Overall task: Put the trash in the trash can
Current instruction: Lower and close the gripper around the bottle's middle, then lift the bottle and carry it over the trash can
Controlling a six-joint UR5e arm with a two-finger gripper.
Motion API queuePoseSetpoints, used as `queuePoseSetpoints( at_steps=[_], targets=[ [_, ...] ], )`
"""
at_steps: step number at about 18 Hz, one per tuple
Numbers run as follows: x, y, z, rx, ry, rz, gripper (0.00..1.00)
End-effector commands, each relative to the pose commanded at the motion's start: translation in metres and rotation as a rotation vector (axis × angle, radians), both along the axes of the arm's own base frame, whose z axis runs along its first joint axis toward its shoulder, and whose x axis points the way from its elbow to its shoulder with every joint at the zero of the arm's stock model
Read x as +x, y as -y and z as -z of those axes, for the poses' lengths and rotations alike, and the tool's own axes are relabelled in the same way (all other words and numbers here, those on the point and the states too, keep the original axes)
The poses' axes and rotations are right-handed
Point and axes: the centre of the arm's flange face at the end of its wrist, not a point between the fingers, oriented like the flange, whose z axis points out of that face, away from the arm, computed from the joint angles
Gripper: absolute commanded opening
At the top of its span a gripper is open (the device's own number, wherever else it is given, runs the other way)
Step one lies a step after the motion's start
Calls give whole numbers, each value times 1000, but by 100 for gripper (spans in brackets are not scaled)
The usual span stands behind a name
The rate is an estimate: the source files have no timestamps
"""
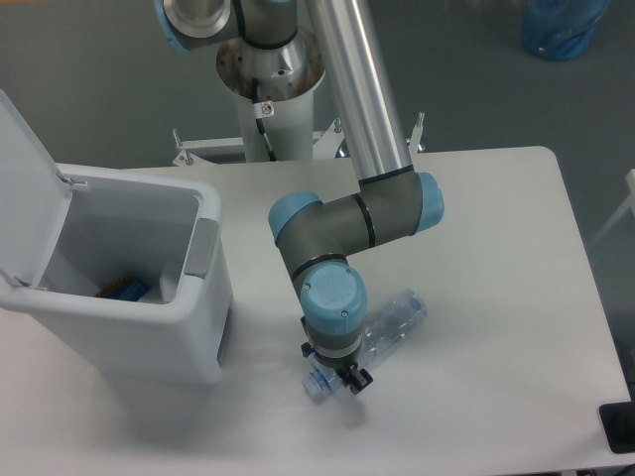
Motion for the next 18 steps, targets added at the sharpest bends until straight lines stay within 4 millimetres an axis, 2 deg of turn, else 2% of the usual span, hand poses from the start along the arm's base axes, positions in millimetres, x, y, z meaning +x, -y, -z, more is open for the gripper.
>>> queuePoseSetpoints(
  at_steps=[1,2,5,9,11,17,18],
  targets=[
    [-2,-1,-4,7,-4,-1,9],
    [-4,-1,-8,13,-9,-1,9],
    [-13,-1,-37,53,-38,-13,9],
    [-33,-6,-96,207,-32,-32,9],
    [-43,-8,-118,300,1,-40,10],
    [-43,-1,-214,572,96,-137,11],
    [-38,-3,-225,623,145,-165,11]
  ],
)
